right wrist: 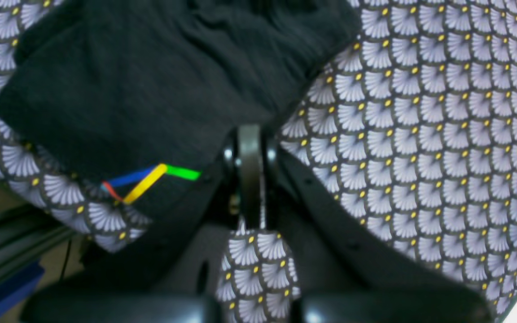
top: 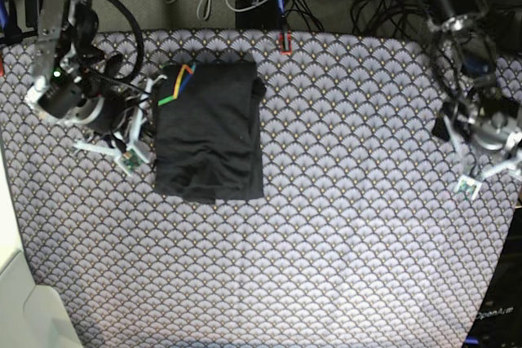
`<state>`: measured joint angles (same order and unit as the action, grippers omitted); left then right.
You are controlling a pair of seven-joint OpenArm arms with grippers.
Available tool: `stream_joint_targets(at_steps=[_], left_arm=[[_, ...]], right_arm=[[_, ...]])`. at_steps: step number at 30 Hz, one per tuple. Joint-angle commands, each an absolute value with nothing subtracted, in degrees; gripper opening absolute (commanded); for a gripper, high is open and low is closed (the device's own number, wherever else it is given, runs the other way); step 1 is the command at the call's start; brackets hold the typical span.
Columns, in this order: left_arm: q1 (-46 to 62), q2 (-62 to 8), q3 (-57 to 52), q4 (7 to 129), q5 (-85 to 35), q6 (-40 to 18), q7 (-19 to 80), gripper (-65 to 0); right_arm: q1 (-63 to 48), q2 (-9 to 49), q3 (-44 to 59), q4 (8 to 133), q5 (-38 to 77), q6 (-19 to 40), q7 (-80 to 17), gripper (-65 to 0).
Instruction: Fold the T-shirt properly
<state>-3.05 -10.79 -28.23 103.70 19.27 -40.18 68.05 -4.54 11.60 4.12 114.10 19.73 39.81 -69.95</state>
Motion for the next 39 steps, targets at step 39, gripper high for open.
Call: stream_joint_targets(at_steps=[39], left_arm=[[11.5, -22.5, -43.0, 87.5, 4.8, -40.0, 56.8, 0.0]], right_arm=[[-22.9, 17.5, 20.3, 115.6, 20.4, 40.0, -58.8, -65.0]])
